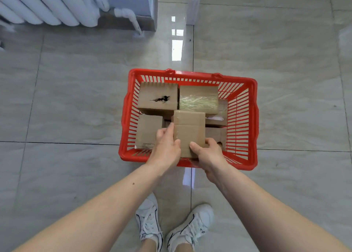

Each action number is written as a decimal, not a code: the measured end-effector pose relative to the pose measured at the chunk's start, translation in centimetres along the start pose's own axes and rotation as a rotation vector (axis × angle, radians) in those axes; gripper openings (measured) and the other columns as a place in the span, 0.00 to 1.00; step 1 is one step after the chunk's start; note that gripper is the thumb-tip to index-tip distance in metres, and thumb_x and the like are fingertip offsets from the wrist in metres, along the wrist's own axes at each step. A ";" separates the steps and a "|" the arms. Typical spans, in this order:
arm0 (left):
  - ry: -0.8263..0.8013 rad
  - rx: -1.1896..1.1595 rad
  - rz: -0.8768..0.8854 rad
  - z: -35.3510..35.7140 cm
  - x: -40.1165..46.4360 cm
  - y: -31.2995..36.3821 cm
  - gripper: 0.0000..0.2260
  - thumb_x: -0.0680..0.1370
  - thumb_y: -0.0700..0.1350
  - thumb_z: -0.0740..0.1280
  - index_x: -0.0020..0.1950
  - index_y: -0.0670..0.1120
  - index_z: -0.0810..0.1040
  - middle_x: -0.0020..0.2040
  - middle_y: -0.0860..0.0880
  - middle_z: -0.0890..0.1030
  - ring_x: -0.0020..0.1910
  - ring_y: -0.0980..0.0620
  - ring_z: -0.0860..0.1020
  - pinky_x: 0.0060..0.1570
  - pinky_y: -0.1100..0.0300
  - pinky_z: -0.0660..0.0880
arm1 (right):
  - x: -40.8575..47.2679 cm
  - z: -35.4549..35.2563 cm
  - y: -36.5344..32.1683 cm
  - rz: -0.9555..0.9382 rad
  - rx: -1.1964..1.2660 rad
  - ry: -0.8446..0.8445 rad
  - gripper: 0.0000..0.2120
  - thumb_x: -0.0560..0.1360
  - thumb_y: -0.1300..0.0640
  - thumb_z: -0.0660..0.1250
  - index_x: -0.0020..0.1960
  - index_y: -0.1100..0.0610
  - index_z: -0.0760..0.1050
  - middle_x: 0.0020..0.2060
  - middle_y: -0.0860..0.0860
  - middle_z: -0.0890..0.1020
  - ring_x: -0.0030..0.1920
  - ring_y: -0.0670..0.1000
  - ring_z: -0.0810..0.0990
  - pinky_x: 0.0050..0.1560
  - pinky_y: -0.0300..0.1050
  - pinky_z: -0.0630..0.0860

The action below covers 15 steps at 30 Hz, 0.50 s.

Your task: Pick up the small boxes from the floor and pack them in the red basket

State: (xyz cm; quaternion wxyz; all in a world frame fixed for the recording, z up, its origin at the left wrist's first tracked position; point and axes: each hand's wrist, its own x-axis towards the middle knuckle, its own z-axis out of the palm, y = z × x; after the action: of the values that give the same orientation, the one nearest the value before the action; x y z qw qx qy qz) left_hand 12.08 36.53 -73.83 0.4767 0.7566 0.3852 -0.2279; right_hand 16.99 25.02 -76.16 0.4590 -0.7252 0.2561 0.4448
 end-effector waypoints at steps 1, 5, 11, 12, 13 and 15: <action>0.018 0.007 -0.008 0.2 0.9 -0.5 0.24 0.81 0.43 0.58 0.78 0.48 0.59 0.70 0.45 0.65 0.67 0.44 0.71 0.67 0.55 0.66 | 1.1 0.6 0.2 0.013 0.008 0.000 0.19 0.77 0.59 0.69 0.65 0.57 0.69 0.51 0.54 0.80 0.49 0.55 0.82 0.54 0.59 0.82; 0.048 -0.015 -0.046 1.3 3.7 -3.1 0.23 0.82 0.43 0.57 0.78 0.47 0.58 0.74 0.45 0.66 0.71 0.46 0.68 0.69 0.52 0.64 | 5.1 2.8 1.5 0.062 -0.020 0.004 0.19 0.76 0.57 0.70 0.64 0.56 0.69 0.55 0.56 0.80 0.51 0.56 0.82 0.56 0.59 0.81; 0.044 0.099 -0.048 2.8 5.9 -5.8 0.24 0.83 0.44 0.54 0.79 0.45 0.56 0.77 0.46 0.62 0.74 0.47 0.61 0.73 0.53 0.58 | 8.7 5.0 2.9 0.039 -0.214 0.057 0.26 0.74 0.50 0.71 0.68 0.54 0.67 0.60 0.56 0.80 0.57 0.58 0.81 0.60 0.59 0.77; 0.044 0.115 -0.046 2.8 6.3 -6.0 0.24 0.83 0.44 0.54 0.79 0.45 0.55 0.77 0.46 0.61 0.75 0.47 0.60 0.73 0.54 0.57 | 9.0 5.3 2.9 0.036 -0.246 0.058 0.26 0.75 0.49 0.70 0.70 0.54 0.66 0.61 0.56 0.80 0.58 0.58 0.80 0.61 0.59 0.77; 0.044 0.120 -0.045 2.8 6.7 -6.1 0.24 0.83 0.44 0.54 0.79 0.44 0.54 0.77 0.46 0.60 0.75 0.47 0.60 0.73 0.55 0.57 | 9.3 5.5 2.9 0.032 -0.269 0.061 0.27 0.75 0.49 0.69 0.70 0.54 0.65 0.61 0.56 0.79 0.59 0.59 0.80 0.62 0.59 0.76; 0.043 0.111 -0.055 2.9 7.2 -6.4 0.24 0.83 0.45 0.55 0.79 0.44 0.55 0.75 0.46 0.60 0.74 0.48 0.62 0.72 0.57 0.59 | 9.9 6.0 3.0 0.033 -0.302 0.064 0.28 0.76 0.49 0.68 0.71 0.54 0.63 0.63 0.57 0.79 0.60 0.60 0.79 0.63 0.60 0.75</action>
State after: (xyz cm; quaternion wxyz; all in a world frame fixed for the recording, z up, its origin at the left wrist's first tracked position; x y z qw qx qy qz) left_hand 11.36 38.20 -83.69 0.4190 0.7758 0.4028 -0.2456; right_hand 16.88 29.35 -87.31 0.3291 -0.7954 0.2126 0.4624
